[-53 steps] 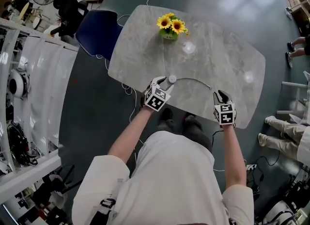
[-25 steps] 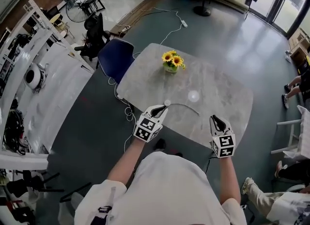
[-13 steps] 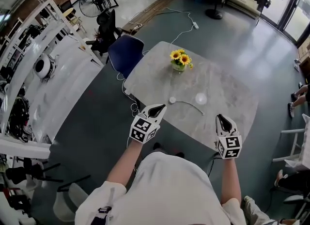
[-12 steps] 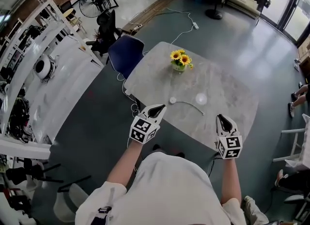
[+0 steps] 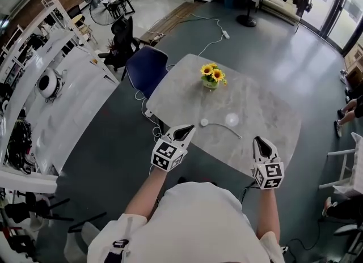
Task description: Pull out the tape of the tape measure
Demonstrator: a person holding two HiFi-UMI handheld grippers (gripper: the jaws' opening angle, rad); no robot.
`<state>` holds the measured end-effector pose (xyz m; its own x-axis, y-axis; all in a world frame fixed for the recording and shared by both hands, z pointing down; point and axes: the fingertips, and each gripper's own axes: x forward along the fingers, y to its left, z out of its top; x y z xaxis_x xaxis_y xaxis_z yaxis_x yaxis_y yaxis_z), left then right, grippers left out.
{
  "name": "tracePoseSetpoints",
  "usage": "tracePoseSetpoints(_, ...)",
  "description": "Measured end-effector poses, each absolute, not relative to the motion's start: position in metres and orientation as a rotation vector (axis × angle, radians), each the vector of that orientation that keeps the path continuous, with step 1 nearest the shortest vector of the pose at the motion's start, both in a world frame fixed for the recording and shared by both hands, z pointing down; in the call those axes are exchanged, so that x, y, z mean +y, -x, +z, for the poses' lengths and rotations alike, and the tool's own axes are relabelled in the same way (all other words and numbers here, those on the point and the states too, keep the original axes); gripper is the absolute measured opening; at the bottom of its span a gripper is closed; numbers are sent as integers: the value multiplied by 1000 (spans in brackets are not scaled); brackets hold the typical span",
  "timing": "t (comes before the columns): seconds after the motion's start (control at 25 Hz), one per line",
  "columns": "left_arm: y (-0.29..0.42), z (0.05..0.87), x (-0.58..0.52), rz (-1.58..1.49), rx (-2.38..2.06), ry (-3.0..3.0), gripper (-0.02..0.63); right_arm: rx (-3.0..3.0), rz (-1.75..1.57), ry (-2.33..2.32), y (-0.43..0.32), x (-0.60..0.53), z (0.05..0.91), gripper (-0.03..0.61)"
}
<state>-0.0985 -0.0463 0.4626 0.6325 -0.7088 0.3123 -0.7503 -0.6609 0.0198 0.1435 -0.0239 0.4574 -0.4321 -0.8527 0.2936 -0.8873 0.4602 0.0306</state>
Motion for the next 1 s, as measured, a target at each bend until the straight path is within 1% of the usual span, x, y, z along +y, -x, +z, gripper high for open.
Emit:
tracePoseSetpoints(0.28,105,456,-46,402,-1194,-2718,8,-2446,175,-1519,-137,-22,441,44)
tracePoseSetpoints(0.64,119,457,-47,382,-1202,-2702,8,-2443,175,-1516,-132,-12,439,44)
tracePoseSetpoints(1.0,118,454,-35,371,-1198,-2697,8,-2440,183,-1545,-138,-7,437,44)
